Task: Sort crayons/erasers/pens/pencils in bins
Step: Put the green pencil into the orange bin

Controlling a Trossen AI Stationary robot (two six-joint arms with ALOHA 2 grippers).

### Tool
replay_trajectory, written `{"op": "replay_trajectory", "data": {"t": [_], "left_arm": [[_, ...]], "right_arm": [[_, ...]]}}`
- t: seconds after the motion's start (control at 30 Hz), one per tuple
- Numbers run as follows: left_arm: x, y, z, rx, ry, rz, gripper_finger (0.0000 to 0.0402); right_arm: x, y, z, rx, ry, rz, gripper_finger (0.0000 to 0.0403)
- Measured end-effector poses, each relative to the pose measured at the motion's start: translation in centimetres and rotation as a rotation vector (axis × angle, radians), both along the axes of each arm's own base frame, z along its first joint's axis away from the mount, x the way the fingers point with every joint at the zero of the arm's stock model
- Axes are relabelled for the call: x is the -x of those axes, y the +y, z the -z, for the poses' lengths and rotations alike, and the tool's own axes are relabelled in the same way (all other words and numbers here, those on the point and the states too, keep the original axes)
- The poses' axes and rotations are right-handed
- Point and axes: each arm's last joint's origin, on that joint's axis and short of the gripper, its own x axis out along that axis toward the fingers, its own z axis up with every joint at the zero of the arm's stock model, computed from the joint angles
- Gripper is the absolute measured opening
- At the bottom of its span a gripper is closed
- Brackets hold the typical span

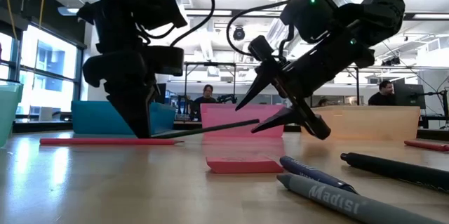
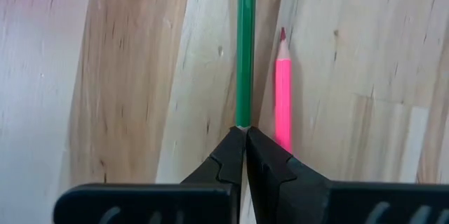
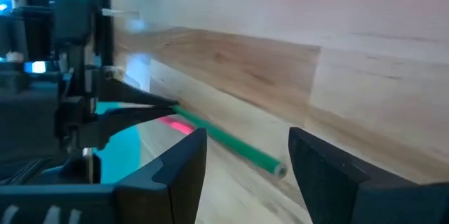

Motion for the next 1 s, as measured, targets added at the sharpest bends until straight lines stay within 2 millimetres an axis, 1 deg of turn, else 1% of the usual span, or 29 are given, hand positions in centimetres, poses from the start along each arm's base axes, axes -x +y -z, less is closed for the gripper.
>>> {"op": "replay_trajectory", "data": {"t": [0.23,0.3,0.4,0.6,0.73,0.83,1.0], "left_arm": [[-0.05,0.01,0.24,0.013,0.001,-0.008,0.0],[-0.06,0.02,0.25,0.014,0.001,-0.008,0.0],[-0.07,0.02,0.27,0.014,0.0,-0.008,0.0],[-0.09,0.02,0.3,0.015,-0.003,-0.007,0.0],[-0.12,0.02,0.29,0.016,-0.007,-0.007,0.0],[-0.14,0.02,0.31,0.017,-0.008,-0.007,0.0],[-0.17,0.0,0.3,0.017,-0.012,-0.006,0.0]], "right_arm": [[0.04,0.09,0.07,-0.028,0.009,-0.053,0.0194],[0.04,0.06,0.06,-0.031,0.009,-0.055,0.0189],[0.02,0.0,0.05,-0.03,0.007,-0.053,0.0167],[0.02,-0.16,0.06,-0.028,0.008,-0.045,0.0108],[0.02,-0.25,0.06,-0.023,0.008,-0.036,0.0084],[0.0,-0.31,0.02,-0.014,0.004,-0.014,0.0079],[-0.03,-0.42,-0.04,-0.027,-0.006,0.04,0.0085]]}}
